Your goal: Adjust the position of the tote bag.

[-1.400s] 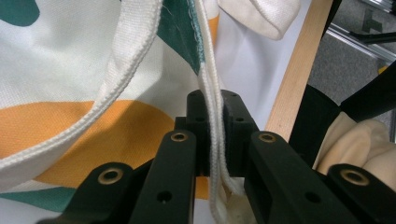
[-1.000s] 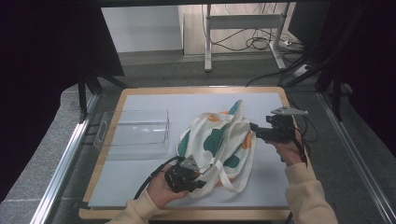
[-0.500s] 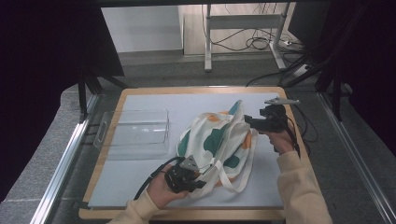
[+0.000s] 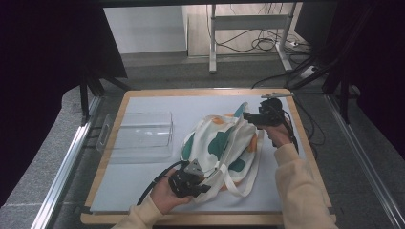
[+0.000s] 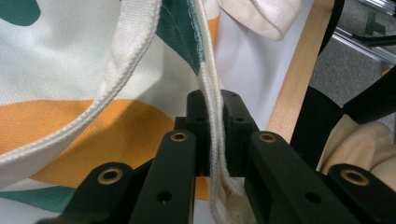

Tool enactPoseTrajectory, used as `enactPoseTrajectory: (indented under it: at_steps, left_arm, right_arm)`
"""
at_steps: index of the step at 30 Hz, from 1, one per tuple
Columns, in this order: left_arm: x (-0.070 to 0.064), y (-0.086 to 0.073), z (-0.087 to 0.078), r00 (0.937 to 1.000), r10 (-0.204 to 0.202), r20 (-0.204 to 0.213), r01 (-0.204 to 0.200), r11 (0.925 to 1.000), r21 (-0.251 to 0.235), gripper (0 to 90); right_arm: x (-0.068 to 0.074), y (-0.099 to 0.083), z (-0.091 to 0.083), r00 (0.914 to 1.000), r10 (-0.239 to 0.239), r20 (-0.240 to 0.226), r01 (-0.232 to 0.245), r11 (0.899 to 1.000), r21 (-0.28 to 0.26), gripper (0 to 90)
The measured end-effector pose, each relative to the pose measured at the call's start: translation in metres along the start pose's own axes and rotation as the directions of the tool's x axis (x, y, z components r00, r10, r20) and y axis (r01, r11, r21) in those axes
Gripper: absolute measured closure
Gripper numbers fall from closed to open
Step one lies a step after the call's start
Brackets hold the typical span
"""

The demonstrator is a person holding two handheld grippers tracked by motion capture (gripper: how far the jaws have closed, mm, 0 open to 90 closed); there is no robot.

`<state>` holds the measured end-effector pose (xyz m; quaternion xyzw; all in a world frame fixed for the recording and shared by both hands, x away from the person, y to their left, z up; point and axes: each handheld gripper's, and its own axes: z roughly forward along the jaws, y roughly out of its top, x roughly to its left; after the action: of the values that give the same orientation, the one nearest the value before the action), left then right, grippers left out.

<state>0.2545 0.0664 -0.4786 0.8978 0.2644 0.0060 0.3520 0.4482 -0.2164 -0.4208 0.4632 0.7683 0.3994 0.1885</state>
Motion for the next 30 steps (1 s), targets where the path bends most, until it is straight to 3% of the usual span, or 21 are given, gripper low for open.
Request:
enactPoseTrajectory:
  at_steps: [10, 19, 24, 30]
  left_arm:
    - [-0.002, 0.000, 0.002, 1.0000, -0.004, -0.003, 0.004, 1.0000, -0.003, 84.1]
    - [-0.002, -0.001, 0.002, 1.0000, -0.004, -0.002, 0.004, 1.0000, -0.007, 84.1]
    - [-0.001, -0.001, 0.002, 1.0000, -0.001, -0.002, 0.001, 1.0000, -0.009, 84.1]
    - [-0.002, -0.001, 0.002, 1.0000, -0.004, -0.003, 0.004, 0.9999, -0.010, 84.2]
  right_arm:
    - [-0.001, 0.016, 0.017, 0.9997, 0.017, 0.016, -0.017, 0.999, 0.029, 25.2]
    - [-0.002, 0.027, 0.042, 0.9984, 0.015, 0.054, -0.020, 0.996, 0.090, 25.0]
    - [-0.001, 0.028, 0.051, 0.9979, 0.020, 0.062, -0.028, 0.991, 0.128, 25.2]
    - [-0.003, 0.021, 0.059, 0.9965, 0.056, 0.062, -0.068, 0.977, 0.203, 30.3]
